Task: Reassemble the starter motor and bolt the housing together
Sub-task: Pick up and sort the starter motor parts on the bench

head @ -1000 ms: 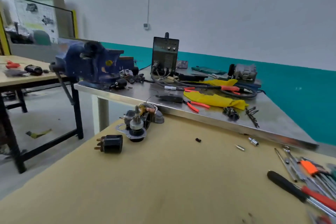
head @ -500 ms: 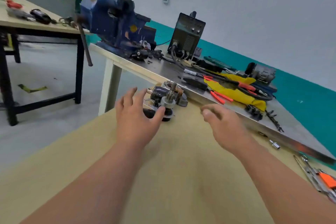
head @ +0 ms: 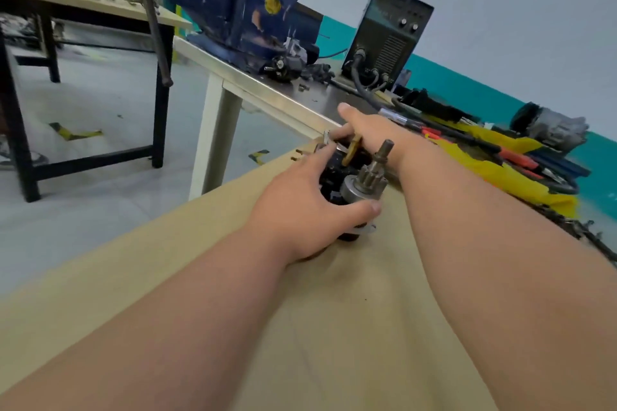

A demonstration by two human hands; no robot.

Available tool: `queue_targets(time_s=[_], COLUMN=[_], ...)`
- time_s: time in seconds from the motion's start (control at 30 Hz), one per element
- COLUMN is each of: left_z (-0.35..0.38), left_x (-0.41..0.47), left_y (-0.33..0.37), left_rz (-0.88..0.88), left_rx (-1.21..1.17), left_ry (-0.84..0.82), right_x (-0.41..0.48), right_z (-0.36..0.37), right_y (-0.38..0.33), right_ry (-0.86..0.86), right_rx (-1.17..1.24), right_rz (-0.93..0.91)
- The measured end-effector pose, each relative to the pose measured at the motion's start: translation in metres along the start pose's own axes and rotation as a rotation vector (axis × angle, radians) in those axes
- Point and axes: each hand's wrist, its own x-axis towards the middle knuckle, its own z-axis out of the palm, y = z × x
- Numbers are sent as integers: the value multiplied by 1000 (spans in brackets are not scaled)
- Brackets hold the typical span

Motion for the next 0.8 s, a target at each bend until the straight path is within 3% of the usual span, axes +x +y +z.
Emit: queue_targets(time_s=[0.17,0.3,0.53,0.7,0.8], left_z=[-8,-4,22,51,63], left_x=[-48,-123,-263,-323,-335], left_y=[25,64,144,181,187], left_rz=[-40,-51,57,62,102], left_rx=[-11,-51,-87,-107,-46], left_ry=[-100,-163,-331,-357,-337], right_x=[-64,-159,-358,-459,-503], right_z=[-6,-14,-28,-45,-49], right_y=[8,31,84,111,130], right_ry=[-2,35,260,381,565], right_rx=[-102,-33,46,142,194], right_rz=[1,86,319,357,328])
